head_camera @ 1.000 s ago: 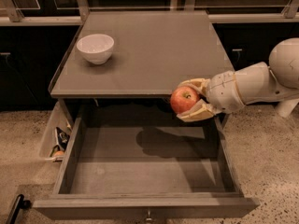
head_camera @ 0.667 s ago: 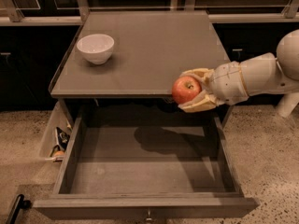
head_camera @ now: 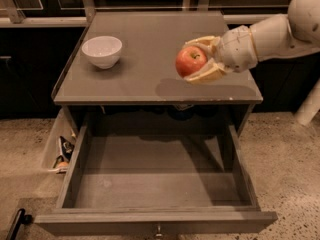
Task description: Pick apple from top drawer and place on counter
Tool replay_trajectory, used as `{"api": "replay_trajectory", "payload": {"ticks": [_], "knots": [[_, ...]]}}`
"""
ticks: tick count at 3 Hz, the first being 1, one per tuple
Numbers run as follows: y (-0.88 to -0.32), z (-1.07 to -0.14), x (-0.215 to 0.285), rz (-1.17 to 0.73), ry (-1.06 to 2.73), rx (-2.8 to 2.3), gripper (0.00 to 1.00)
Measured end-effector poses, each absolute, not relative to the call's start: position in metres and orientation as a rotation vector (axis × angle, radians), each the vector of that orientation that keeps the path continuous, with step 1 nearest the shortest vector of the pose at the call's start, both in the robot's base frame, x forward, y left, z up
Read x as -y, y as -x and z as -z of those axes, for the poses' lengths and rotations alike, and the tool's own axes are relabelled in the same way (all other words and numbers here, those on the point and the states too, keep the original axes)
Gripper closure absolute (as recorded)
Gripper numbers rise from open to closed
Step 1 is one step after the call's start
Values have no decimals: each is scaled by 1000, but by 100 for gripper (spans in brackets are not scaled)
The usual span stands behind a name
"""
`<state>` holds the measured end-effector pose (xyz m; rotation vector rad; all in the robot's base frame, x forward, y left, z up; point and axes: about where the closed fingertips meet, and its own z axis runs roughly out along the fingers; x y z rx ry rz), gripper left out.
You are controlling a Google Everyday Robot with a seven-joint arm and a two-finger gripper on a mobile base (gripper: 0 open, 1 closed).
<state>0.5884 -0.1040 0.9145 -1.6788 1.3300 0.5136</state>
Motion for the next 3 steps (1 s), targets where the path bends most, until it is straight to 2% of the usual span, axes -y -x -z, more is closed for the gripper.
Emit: {"api": "replay_trajectory", "payload": {"ticks": [1, 3], "knots": [[-629, -925, 90, -577, 1668, -1293, 100], [-672, -924, 89, -399, 1581, -1501, 100]]}}
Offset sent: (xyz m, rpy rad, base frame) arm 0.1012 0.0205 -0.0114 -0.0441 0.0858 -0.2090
